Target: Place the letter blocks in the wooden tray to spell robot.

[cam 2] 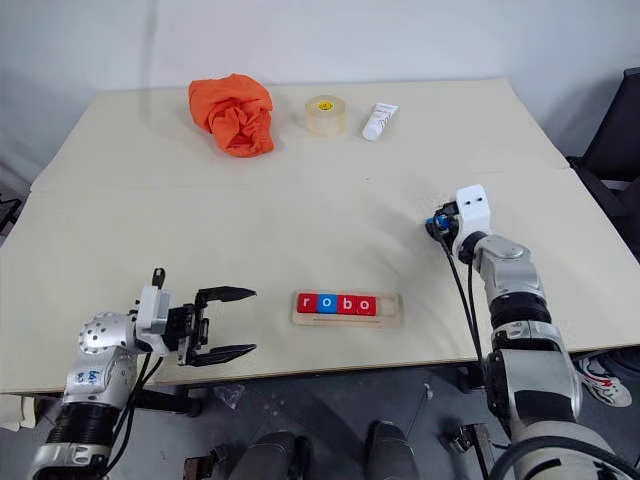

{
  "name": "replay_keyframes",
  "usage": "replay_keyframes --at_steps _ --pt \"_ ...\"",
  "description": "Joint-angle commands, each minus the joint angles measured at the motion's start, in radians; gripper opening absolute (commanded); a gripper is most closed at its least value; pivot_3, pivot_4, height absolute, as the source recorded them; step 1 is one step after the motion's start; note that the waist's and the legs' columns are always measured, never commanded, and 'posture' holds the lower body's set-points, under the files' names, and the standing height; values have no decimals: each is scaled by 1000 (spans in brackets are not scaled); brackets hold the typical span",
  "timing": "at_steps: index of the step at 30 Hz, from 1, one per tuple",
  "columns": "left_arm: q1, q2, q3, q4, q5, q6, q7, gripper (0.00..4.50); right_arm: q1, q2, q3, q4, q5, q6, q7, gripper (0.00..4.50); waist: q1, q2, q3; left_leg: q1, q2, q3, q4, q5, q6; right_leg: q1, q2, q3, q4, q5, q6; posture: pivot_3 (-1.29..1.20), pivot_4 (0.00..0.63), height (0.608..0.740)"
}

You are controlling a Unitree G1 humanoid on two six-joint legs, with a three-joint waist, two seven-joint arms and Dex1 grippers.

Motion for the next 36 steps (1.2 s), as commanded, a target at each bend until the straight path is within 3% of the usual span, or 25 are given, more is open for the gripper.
replay_keyframes --at_steps 1,6,12,17,25,30,33,34,36 --pt "-36 13 16 44 -9 -46 -40 4500 93 -3 -42 -257 44 134 -49 1466 -1 0 0 0 0 0 0 0 0 0 0 0 0 0 0 0 150 740" --pt "-56 21 25 87 -23 -51 -82 4500 338 -4 -79 -822 121 432 -113 1466 0 1 0 -2 0 -1 -1 -1 -1 -2 0 0 0 0 0 0 150 740" --pt "-82 39 49 145 -58 -16 -124 4500 536 30 -122 -1280 195 745 -208 1466 1 1 0 -1 1 0 -1 -1 -1 -3 1 0 1 0 0 0 150 740" --pt "-95 47 31 158 -53 -16 -144 4500 650 101 -130 -1497 212 902 -290 1466 6 1 0 -1 1 0 -1 -1 -1 -3 0 3 1 0 0 0 150 740" --pt "-113 27 0 145 -50 -13 -126 4500 712 186 -108 -1548 209 947 -347 1466 21 1 0 -1 0 1 -2 -1 0 -3 1 3 0 0 0 0 150 740" --pt "-112 22 -12 129 -52 -14 -115 4500 738 154 -89 -1548 206 923 -330 3194 21 1 0 -1 0 1 -2 -1 0 -3 1 2 1 0 0 0 150 740" --pt "-110 11 -19 114 -52 -12 -106 4500 770 74 -84 -1553 227 870 -248 4207 23 1 0 -1 0 1 -2 -1 1 -3 1 2 0 0 0 0 150 740" --pt "-111 8 -21 109 -51 -10 -102 4500 778 39 -84 -1551 239 847 -207 4465 24 1 0 -1 -1 1 -2 -2 1 -3 1 2 0 0 0 0 150 740" --pt "-111 0 -27 101 -49 -7 -99 4500 785 -61 -74 -1531 254 778 -96 4465 23 1 0 -1 -1 2 -2 -2 2 -2 1 2 -1 0 0 0 150 740"
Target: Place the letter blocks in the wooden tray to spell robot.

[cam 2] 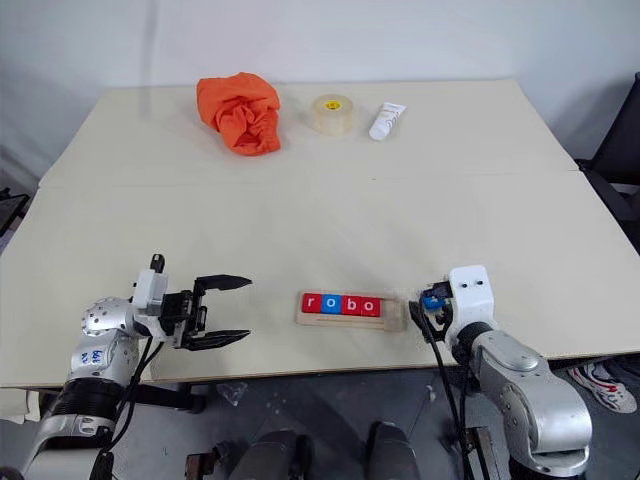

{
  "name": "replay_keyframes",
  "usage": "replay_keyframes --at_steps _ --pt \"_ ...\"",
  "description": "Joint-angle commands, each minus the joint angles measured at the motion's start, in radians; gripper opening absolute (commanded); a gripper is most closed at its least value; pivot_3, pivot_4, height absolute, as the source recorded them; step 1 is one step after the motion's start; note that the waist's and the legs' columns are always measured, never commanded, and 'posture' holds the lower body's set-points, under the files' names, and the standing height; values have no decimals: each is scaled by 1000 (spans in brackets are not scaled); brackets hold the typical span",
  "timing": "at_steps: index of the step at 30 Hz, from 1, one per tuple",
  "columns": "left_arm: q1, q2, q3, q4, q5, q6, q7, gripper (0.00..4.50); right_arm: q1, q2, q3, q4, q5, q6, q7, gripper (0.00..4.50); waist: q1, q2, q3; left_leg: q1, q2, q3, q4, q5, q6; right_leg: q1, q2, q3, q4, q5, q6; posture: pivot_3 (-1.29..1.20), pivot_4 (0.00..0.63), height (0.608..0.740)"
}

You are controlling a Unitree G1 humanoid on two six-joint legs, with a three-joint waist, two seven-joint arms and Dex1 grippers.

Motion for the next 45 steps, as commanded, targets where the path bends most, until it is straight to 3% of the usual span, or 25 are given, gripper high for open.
replay_keyframes --at_steps 1,8,12,21,30,33,40,45 --pt "-10 -12 -11 -41 -12 3 -35 4500 3 -143 -5 -4 33 -130 180 4465 0 0 0 0 0 0 0 0 0 0 0 0 -1 0 0 0 150 740" --pt "-38 -44 -35 -19 1 -5 -34 4500 -76 -472 56 250 1 -470 584 4465 0 -1 0 1 1 2 0 0 1 2 1 0 -3 0 0 0 150 740" --pt "-53 -57 -41 -8 7 -9 -31 4500 -196 -573 149 440 -45 -675 790 4465 0 -1 1 1 1 2 1 0 1 2 1 0 -4 0 0 0 150 740" --pt "-36 -68 -45 -26 7 -18 -17 4500 -520 -529 381 933 -214 -1106 1119 4465 -1 -2 1 1 1 3 2 0 1 2 0 -1 -4 0 1 0 150 740" --pt "32 -60 -27 -96 1 -10 18 4500 -638 -454 458 1183 -321 -1271 1192 4465 -1 -2 1 1 1 2 2 0 0 2 0 -3 -4 0 1 0 150 740" --pt "41 -59 -24 -106 3 -10 24 4500 -651 -434 455 1202 -315 -1260 1205 3887 -2 -2 1 1 2 2 3 1 0 3 0 -3 -4 0 1 0 150 740" --pt "50 -67 -23 -114 5 -14 34 4500 -654 -426 445 1206 -317 -1216 1223 1597 -2 -2 1 1 2 2 3 1 -1 3 0 -3 -3 0 0 0 150 740" --pt "40 -66 -22 -101 6 -18 29 4500 -649 -442 410 1092 -290 -1114 1192 1448 -1 -2 1 1 2 2 3 1 -1 3 0 -3 -3 1 0 0 150 740"
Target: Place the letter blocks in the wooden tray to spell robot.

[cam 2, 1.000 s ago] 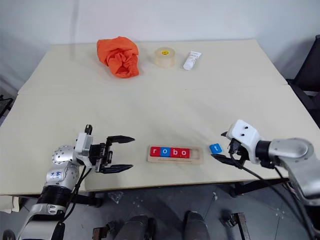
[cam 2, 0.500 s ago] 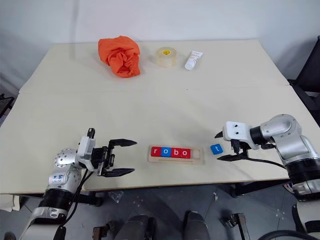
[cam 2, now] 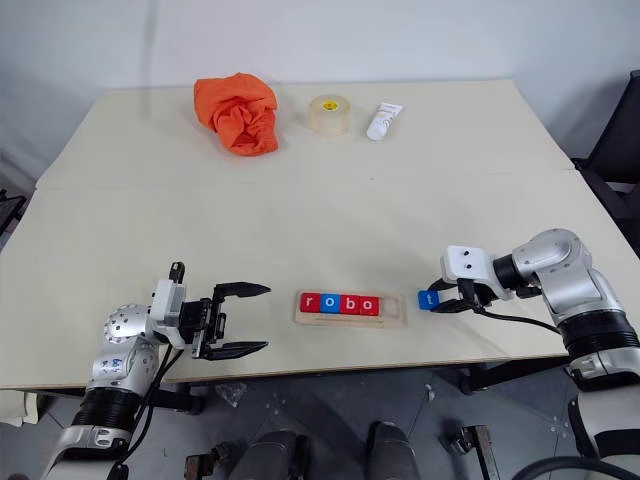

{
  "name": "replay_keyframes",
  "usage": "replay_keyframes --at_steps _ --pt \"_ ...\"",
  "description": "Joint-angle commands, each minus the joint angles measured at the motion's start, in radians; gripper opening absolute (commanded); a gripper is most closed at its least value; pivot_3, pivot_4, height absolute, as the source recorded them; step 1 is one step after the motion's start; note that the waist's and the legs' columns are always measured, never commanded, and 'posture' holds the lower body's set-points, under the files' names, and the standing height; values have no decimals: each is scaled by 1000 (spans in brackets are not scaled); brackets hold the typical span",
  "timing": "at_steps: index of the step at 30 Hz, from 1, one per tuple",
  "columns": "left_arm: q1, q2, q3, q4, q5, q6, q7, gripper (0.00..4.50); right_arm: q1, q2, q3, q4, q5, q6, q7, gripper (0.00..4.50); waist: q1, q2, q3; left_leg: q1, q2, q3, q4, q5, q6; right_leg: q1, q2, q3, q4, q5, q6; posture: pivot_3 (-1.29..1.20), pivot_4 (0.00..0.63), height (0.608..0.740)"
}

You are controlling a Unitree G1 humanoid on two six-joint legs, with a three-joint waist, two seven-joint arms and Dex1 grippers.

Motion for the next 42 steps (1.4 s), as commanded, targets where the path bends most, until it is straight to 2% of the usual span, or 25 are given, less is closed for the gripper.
replay_keyframes --at_steps 1,6,11,23,39,42 --pt "-7 5 11 -12 -3 -10 -5 4500 3 -18 -65 -138 49 119 -17 1448 0 0 0 0 0 0 0 0 0 0 0 0 0 0 0 0 150 740" --pt "-32 9 8 24 0 -11 -32 4500 51 -25 -103 -415 136 411 -44 1448 2 0 0 0 1 -1 0 -1 -1 -1 0 -1 0 0 0 0 150 740" --pt "-59 4 8 54 5 -18 -40 4500 74 -10 -68 -528 132 518 -82 1448 5 0 0 -1 0 -1 0 -1 -1 -1 0 -1 0 0 0 0 150 740" --pt "-33 2 11 20 4 -15 -20 4500 73 21 43 -515 76 524 -115 1448 1 0 0 -1 0 -1 0 -1 -1 -1 0 -1 0 0 0 0 150 740" --pt "-12 3 13 -5 3 -15 6 4500 64 50 57 -466 50 484 -117 1448 1 0 0 0 0 -1 0 -1 -1 -1 0 -1 1 0 0 0 150 740" --pt "-13 2 13 -2 2 -17 7 4500 70 49 50 -494 60 500 -120 2424 2 0 0 0 0 -1 0 -1 -1 -1 0 -1 1 0 0 0 150 740"
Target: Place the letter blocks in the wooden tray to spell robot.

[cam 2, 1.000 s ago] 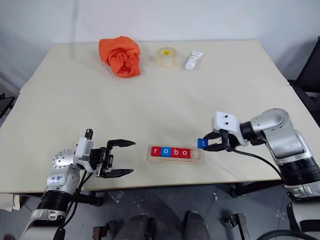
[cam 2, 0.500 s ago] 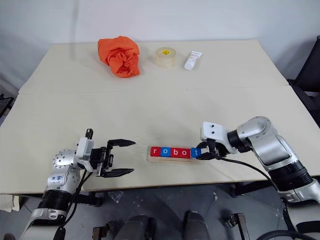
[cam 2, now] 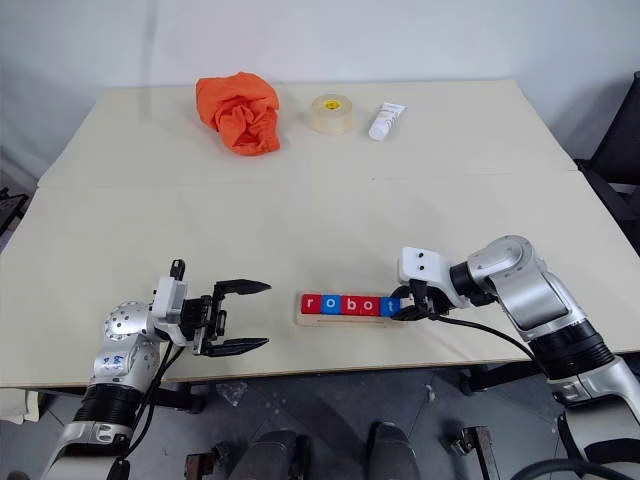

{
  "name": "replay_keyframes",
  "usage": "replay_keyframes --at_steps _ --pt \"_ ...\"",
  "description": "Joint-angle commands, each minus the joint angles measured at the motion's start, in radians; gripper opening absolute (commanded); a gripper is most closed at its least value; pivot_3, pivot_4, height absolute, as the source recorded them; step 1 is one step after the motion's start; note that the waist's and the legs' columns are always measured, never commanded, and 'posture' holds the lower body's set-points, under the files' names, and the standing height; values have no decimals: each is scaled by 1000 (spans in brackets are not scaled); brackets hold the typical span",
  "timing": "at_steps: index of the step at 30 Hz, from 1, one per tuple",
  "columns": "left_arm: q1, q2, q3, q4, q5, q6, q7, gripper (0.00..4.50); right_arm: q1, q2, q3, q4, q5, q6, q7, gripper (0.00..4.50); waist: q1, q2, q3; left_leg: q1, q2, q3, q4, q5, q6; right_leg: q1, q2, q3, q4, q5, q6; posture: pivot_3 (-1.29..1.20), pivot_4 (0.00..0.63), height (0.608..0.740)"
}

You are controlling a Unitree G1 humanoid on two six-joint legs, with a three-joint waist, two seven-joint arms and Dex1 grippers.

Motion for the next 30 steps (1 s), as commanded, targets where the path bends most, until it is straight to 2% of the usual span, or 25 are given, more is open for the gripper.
replay_keyframes --at_steps 1,6,13,17,20,30 --pt "7 3 13 -26 -6 -6 3 4500 2 -2 -16 -47 8 15 -5 2819 0 0 0 0 0 0 0 0 0 0 0 0 0 0 0 0 150 740" --pt "6 3 13 -21 -6 -7 2 4500 1 -19 -57 -84 32 38 -17 4419 0 0 0 0 0 0 0 0 0 0 0 0 0 0 0 0 150 740" --pt "6 16 22 -18 -6 16 14 4500 13 -74 -124 -96 54 54 -25 4419 1 0 0 0 0 0 0 0 0 0 0 0 0 0 0 0 150 740" --pt "-1 22 21 -5 -1 10 6 4500 29 -52 -160 -102 79 59 -65 4419 1 0 0 0 0 0 0 0 0 0 0 0 0 0 0 0 150 740" --pt "-12 17 17 0 0 10 11 4500 51 -53 -151 -110 94 49 -51 3850 1 0 0 0 0 0 0 0 0 0 0 0 0 0 0 0 150 740" --pt "4 17 15 -22 -3 15 15 4500 67 -53 -113 -90 84 22 -34 466 1 0 0 0 0 0 0 0 0 0 0 0 0 0 0 0 150 740"
